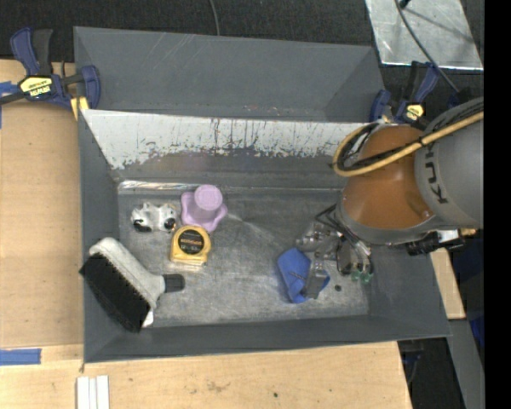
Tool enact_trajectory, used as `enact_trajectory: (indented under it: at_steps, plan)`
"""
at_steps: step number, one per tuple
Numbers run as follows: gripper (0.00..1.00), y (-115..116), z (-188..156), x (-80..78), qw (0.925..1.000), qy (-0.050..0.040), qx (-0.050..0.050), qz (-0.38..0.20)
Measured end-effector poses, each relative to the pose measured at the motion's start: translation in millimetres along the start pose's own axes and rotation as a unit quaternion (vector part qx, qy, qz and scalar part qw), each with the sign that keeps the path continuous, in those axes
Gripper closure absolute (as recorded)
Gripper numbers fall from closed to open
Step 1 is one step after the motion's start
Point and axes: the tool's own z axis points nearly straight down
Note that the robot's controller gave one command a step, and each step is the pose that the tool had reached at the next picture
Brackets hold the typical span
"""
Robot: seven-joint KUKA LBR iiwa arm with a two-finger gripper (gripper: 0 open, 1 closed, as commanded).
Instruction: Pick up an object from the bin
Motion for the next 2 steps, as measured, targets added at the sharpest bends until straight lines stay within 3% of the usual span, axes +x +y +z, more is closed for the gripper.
enact_trajectory:
  at_steps: [1, 2]
  plan:
    - [1.00, 0.0, 0.0, -0.2, 1.0000, -0.0002, 0.000, 0.000]
    - [1.00, -11.8, -116.0, 3.5, 0.9994, -0.0079, 0.002, 0.034]
